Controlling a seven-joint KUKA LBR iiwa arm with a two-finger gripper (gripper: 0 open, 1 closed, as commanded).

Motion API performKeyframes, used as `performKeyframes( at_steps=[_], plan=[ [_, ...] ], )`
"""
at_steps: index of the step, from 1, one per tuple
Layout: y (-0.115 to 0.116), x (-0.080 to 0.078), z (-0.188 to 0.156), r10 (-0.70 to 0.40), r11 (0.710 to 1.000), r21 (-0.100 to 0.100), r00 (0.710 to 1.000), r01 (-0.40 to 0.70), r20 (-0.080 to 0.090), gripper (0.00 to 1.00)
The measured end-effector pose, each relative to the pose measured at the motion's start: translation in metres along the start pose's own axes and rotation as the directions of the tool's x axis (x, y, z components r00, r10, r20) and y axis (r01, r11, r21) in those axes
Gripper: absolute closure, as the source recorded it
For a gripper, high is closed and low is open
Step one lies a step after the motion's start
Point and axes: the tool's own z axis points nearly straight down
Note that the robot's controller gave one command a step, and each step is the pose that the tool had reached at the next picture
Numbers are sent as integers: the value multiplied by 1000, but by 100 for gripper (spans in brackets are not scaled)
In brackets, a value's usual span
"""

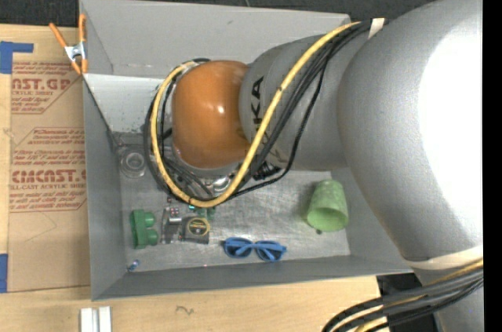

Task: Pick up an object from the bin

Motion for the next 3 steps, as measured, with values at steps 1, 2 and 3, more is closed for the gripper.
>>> performKeyframes(
  at_steps=[1,2,3],
  plan=[
    [-58,15,61,58,998,-6,998,-58,11,0],
    [-102,14,58,28,1000,-5,1000,-28,14,0],
    [-95,26,57,-156,988,0,988,156,19,0]
  ],
)
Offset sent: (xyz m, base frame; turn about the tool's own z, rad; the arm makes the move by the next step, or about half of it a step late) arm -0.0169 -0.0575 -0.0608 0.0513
